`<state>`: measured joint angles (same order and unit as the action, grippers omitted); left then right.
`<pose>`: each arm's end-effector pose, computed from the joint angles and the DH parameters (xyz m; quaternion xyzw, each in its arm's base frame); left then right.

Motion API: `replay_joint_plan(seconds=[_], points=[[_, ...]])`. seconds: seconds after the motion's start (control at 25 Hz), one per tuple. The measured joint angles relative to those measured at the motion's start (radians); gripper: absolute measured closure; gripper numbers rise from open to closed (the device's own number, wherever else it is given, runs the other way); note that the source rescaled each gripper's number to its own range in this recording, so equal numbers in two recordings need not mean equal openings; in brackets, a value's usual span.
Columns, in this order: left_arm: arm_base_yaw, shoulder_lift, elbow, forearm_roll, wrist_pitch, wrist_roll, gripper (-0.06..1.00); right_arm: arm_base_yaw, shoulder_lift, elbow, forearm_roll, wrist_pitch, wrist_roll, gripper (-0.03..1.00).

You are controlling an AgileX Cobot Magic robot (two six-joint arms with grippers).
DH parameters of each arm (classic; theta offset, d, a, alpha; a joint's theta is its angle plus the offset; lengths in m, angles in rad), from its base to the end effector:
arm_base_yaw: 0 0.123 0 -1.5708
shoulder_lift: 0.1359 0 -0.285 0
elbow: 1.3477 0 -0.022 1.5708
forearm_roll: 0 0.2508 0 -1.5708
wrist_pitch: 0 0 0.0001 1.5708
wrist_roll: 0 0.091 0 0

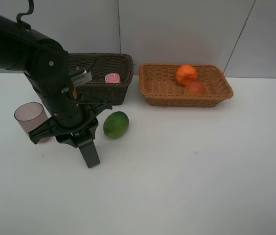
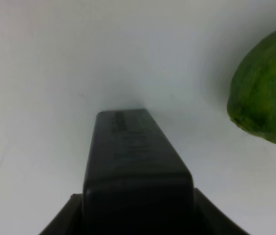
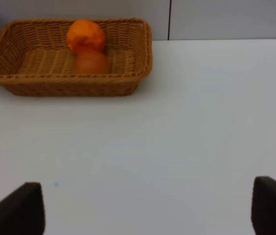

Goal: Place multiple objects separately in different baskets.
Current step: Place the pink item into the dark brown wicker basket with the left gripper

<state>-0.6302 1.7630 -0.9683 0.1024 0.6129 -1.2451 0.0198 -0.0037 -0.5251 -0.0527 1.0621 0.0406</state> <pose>0.2612 -0.1839 0.1585 -0.2638 0.9559 -0.0802 0.1015 -0.0084 -0.0044 0.2842 0.0102 0.8457 -0.0102 0.5335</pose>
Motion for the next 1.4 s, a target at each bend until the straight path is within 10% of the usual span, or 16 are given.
replay_joint_plan(seconds=[0.72,1.4], points=[[0.0,-0.001,0.0,0.001,0.001,0.019,0.49,0.0,0.0,0.0,0.0,0.0,0.0,0.09],[0.024,-0.15,-0.268,0.08,0.107,0.501,0.49,0.0,0.0,0.0,0.0,0.0,0.0,0.09]])
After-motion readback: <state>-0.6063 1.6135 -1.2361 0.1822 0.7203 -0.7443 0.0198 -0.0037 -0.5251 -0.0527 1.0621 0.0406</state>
